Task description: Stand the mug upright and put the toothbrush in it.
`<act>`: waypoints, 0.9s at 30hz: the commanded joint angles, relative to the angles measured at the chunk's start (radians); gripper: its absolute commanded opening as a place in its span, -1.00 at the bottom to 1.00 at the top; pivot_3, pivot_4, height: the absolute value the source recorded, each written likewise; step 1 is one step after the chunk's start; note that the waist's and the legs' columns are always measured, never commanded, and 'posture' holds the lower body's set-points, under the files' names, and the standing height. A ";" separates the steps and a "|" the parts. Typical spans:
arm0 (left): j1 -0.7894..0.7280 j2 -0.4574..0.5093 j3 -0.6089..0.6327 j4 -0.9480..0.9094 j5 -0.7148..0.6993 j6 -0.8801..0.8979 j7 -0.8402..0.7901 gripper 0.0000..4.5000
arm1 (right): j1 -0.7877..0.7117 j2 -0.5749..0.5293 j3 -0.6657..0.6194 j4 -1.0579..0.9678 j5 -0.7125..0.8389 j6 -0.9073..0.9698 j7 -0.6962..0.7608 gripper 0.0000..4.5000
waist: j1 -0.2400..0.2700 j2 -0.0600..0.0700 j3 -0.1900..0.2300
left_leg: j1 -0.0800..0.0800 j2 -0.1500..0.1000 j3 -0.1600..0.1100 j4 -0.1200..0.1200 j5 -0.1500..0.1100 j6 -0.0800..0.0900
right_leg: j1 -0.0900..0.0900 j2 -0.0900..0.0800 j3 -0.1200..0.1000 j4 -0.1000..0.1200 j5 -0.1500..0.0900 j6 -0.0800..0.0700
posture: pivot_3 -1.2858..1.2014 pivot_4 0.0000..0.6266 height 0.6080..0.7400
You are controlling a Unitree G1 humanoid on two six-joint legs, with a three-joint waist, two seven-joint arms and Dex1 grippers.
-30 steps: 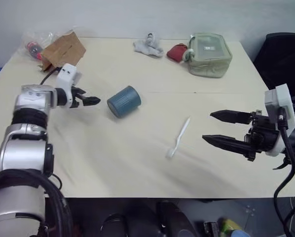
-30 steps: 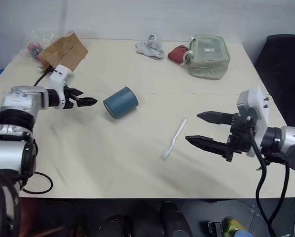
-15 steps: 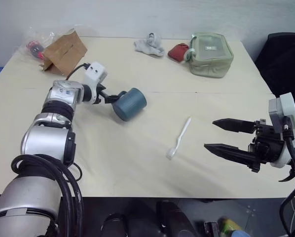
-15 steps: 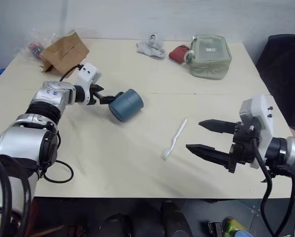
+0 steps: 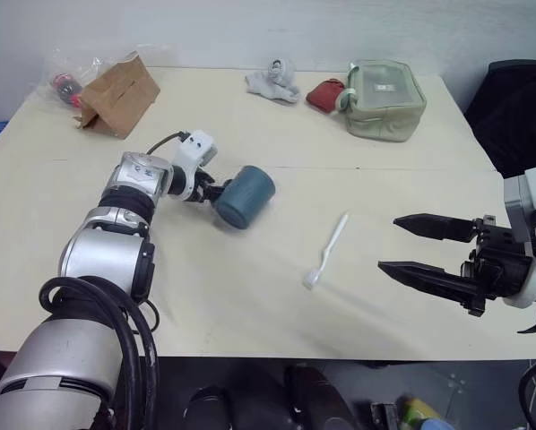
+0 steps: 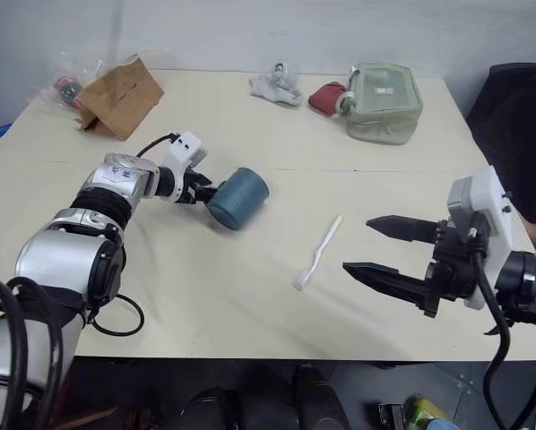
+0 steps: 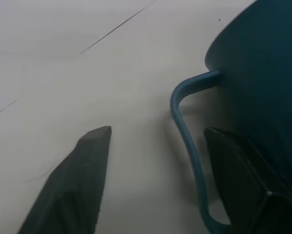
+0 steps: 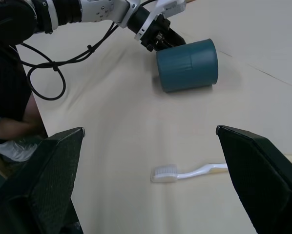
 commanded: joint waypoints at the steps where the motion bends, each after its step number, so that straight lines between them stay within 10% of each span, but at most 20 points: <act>1: -0.001 0.006 -0.004 -0.005 0.018 -0.003 -0.023 -0.25 | -0.020 -0.020 -0.013 -0.020 0.016 -0.033 -0.009 1.00 | 0.001 0.000 0.000 | 0.000 0.000 0.000 0.000 0.000 0.000 | 0.000 0.000 0.000 0.000 0.000 0.000 | 0.03 -0.52 1.00; 6: -0.001 0.008 -0.001 -0.007 0.024 0.001 -0.034 -0.99 | -0.018 -0.024 0.001 -0.018 0.005 -0.042 0.000 1.00 | 0.008 -0.001 -0.001 | 0.000 0.000 0.000 0.000 0.000 0.000 | 0.000 0.000 0.000 0.000 0.000 0.000 | 0.03 -0.52 1.00; 21: -0.011 0.060 0.086 -0.077 -0.059 0.009 -0.086 -0.99 | -0.011 -0.030 0.003 0.003 0.020 -0.029 -0.007 1.00 | 0.014 -0.001 -0.001 | 0.001 0.000 0.000 0.003 0.000 0.000 | 0.000 0.000 0.000 0.004 0.000 0.000 | 0.03 -0.52 1.00; 27: 0.319 0.089 0.234 -0.794 -0.220 0.052 -0.018 -0.99 | 0.053 -0.002 0.018 -0.013 0.038 -0.036 -0.007 1.00 | 0.014 -0.001 -0.001 | 0.001 0.003 0.000 0.004 0.000 0.000 | 0.000 0.000 0.001 0.007 0.000 0.000 | 0.03 -0.52 1.00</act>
